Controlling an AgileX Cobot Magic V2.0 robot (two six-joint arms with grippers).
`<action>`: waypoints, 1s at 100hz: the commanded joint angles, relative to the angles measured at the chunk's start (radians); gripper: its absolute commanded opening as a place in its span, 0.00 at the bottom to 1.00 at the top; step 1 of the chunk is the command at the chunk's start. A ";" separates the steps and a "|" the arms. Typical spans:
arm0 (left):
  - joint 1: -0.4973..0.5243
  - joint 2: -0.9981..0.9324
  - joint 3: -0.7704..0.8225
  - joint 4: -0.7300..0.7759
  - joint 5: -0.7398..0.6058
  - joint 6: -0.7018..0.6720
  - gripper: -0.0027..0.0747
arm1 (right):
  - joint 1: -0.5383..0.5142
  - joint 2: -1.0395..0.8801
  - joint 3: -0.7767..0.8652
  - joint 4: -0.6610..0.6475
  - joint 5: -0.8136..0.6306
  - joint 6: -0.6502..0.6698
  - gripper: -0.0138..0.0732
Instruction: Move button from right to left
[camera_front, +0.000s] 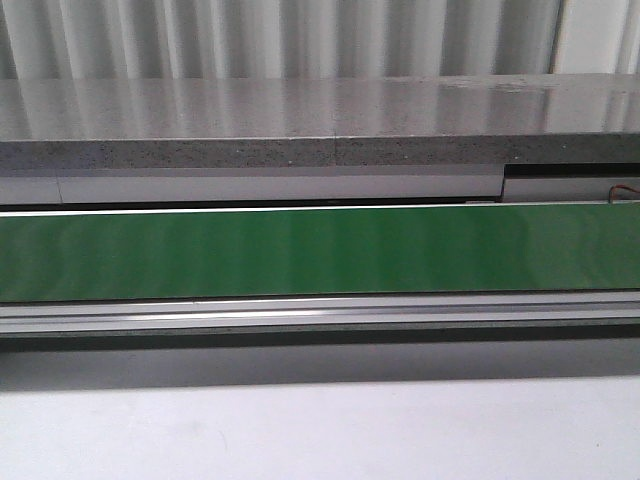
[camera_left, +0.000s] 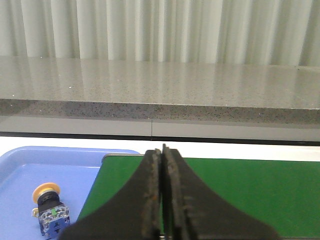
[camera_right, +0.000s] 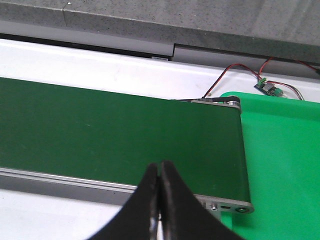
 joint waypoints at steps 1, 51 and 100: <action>0.003 -0.036 0.024 0.002 -0.074 -0.012 0.01 | 0.000 0.002 -0.025 0.024 -0.055 -0.006 0.08; 0.003 -0.036 0.024 0.002 -0.074 -0.012 0.01 | 0.142 -0.110 0.113 -0.209 -0.305 0.301 0.08; 0.003 -0.036 0.024 0.002 -0.074 -0.012 0.01 | 0.201 -0.435 0.473 -0.530 -0.618 0.693 0.08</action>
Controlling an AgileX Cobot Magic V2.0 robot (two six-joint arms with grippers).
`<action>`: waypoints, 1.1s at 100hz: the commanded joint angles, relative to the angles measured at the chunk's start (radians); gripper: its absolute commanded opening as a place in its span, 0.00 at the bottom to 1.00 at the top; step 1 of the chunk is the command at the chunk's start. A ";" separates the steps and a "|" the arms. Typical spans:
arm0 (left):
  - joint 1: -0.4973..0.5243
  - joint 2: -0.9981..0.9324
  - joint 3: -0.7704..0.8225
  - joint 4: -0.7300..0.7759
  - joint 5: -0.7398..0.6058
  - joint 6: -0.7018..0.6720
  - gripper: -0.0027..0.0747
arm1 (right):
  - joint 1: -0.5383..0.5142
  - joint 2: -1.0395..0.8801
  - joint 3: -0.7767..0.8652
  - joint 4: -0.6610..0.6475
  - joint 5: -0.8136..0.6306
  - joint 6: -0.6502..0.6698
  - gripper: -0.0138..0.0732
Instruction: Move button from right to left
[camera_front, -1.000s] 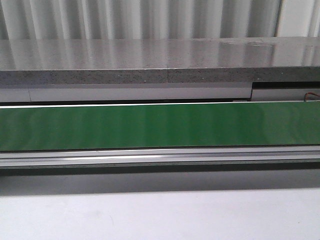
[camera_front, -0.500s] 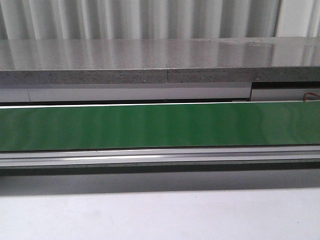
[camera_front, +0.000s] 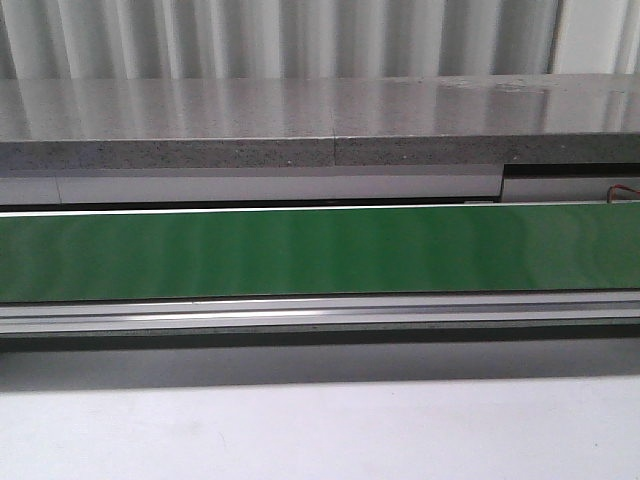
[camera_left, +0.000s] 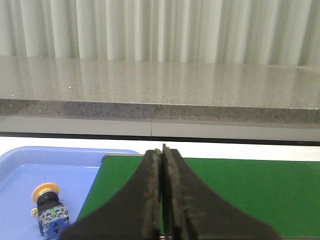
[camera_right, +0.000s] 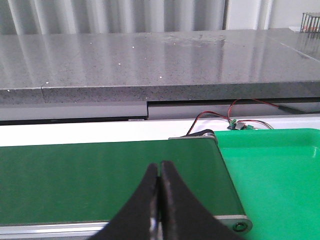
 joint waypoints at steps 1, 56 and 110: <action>0.003 -0.036 0.024 0.001 -0.074 -0.010 0.01 | 0.000 -0.038 0.019 -0.014 -0.114 0.014 0.08; 0.003 -0.036 0.024 0.001 -0.074 -0.010 0.01 | 0.008 -0.167 0.121 0.024 -0.139 0.033 0.08; 0.003 -0.036 0.024 0.001 -0.074 -0.010 0.01 | 0.038 -0.167 0.121 0.024 -0.144 0.033 0.08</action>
